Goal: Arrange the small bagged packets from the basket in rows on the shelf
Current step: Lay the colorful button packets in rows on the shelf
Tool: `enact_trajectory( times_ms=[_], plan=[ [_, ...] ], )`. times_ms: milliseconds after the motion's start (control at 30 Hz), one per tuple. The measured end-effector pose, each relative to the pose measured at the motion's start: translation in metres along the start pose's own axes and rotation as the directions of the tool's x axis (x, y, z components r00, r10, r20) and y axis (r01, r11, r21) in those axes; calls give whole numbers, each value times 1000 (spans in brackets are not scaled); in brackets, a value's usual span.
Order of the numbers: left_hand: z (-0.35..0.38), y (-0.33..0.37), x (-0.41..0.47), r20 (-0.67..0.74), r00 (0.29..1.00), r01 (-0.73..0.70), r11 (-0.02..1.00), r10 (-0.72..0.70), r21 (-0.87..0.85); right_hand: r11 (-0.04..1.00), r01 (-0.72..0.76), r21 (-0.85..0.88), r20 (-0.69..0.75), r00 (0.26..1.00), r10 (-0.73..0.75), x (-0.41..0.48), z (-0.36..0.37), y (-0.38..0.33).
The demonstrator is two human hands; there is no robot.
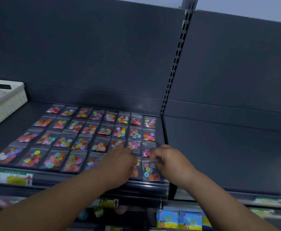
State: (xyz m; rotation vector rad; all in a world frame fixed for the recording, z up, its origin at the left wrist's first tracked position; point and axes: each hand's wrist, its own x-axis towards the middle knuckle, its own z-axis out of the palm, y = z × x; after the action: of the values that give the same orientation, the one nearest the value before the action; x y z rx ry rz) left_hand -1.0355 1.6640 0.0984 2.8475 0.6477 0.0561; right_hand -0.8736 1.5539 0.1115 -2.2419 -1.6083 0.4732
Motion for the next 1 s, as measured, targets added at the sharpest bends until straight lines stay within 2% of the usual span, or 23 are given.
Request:
enact_trajectory(
  times_ms=[67, 167, 533, 633, 733, 800, 900, 1000],
  plan=[
    [0, 0, 0, -1, 1000, -5, 1000, 5, -6, 999, 25, 38, 73, 997, -28, 0, 5, 3],
    [0, -2, -1, 7, 1000, -5, 1000, 5, -31, 999, 3, 46, 105, 994, -8, -1, 11, 8],
    [-5, -3, 0, 46, 999, 19, 996, -15, -83, 999, 23, 48, 86, 996, -27, 0, 12, 6],
    [-8, -3, 2, 25, 999, 27, 995, -25, -99, 998, 24, 55, 17, 1000, -25, 6, 7, 8],
    [-12, -5, 9, -21, 999, 42, 996, -44, -82, 999, 46, -13, -48, 998, -47, 18, 3, 11],
    [-12, -7, 14, -29, 999, 45, 998, -47, -37, 994, 76, -75, 0, 997, -76, 26, 3, 14],
    [-10, -10, 21, 56, 997, 58, 998, -59, 10, 983, 113, -146, 91, 991, -100, 33, 7, 19],
    [-7, -9, 25, 152, 986, 61, 998, -63, 19, 985, 102, -141, 85, 992, -90, 35, 8, 23]
  ],
)
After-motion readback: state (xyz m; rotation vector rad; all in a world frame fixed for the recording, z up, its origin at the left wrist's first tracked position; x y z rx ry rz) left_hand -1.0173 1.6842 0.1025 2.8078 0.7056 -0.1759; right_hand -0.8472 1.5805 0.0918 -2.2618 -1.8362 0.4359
